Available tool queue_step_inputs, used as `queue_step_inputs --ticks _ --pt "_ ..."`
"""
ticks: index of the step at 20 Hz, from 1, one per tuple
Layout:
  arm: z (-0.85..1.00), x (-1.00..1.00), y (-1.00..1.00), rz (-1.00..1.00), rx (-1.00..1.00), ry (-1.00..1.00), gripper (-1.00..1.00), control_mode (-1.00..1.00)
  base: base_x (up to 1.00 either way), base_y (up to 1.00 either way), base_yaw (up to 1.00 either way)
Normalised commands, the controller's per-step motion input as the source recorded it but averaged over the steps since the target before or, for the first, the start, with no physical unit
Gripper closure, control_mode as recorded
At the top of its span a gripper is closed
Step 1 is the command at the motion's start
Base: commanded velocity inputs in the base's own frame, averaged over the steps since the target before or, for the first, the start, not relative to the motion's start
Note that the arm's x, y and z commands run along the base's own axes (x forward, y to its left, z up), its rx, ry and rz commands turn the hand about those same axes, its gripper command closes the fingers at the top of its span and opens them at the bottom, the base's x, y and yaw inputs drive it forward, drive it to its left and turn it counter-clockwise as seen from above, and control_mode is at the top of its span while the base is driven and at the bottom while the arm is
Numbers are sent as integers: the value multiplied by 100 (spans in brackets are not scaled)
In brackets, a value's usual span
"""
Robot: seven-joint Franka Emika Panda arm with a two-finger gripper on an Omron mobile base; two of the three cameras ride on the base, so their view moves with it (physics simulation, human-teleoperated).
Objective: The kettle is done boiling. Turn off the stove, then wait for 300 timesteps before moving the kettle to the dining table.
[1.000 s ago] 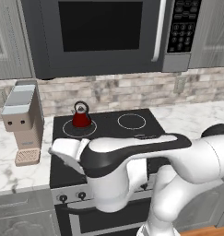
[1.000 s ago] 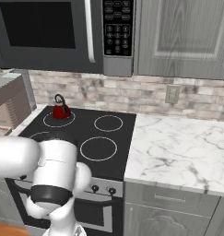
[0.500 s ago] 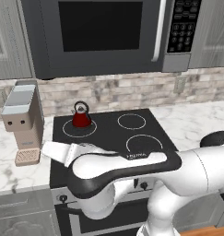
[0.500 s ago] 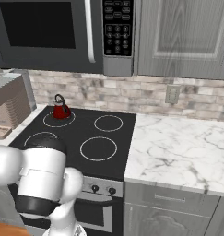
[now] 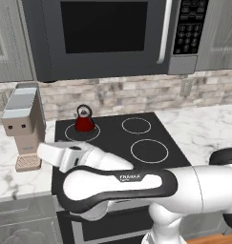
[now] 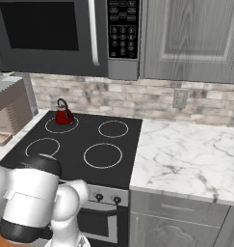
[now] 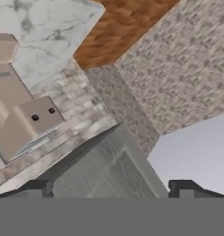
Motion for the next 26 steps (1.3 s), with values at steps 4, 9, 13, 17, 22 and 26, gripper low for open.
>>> queue_step_inputs --ticks 4,9,13,17,22,26 --pt "100 1 -16 0 -30 -23 -100 -100 0 0 0" --pt "99 0 -18 0 -30 -25 -100 -100 0 0 0" --pt "97 0 -18 0 -31 -26 -100 -100 0 0 0" --pt "90 0 -17 0 -31 -23 -100 -100 0 0 0" --pt "85 -1 -20 0 -30 -18 -100 -100 0 0 0" --pt "72 -9 -21 0 -25 -11 -100 -100 0 0 0"
